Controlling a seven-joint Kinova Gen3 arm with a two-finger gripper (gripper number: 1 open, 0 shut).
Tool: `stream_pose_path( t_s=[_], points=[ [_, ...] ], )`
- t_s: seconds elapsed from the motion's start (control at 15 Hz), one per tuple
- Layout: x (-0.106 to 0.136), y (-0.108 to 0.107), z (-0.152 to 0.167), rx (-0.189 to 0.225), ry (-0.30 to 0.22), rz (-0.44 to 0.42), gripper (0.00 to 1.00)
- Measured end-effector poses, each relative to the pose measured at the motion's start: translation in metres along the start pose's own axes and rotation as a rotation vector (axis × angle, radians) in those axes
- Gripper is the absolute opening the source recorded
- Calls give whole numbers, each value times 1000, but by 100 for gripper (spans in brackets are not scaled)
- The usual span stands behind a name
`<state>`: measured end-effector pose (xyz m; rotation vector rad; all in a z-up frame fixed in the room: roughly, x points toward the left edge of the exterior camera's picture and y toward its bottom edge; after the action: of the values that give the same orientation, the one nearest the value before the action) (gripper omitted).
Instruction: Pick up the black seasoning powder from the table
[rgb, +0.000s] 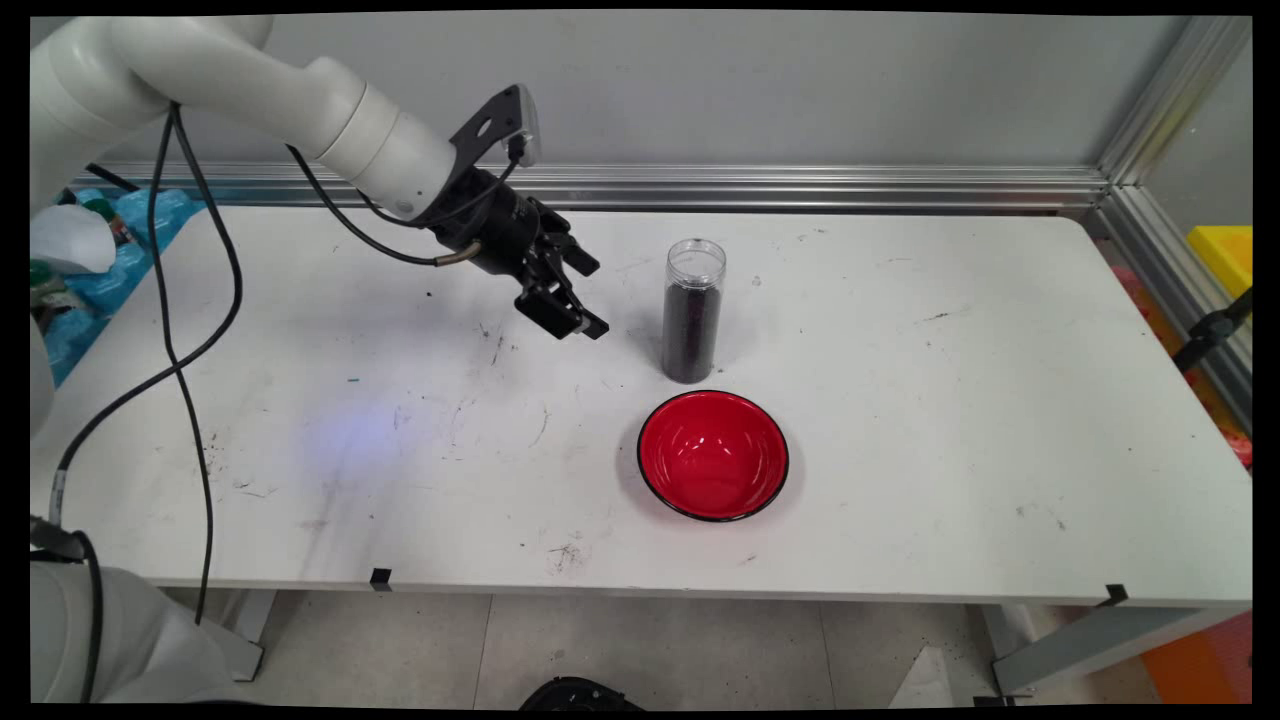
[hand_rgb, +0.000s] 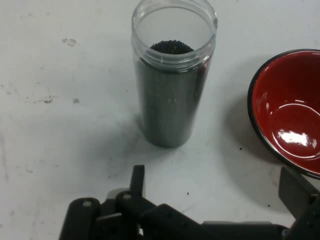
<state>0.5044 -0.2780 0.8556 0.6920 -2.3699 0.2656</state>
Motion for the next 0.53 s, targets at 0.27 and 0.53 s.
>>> stream_pose_path(
  t_s=[0.27,0.53],
  points=[
    [0,-1,2,0,3,1,100],
    [0,-2,3,1,3,-3,100]
  ],
)
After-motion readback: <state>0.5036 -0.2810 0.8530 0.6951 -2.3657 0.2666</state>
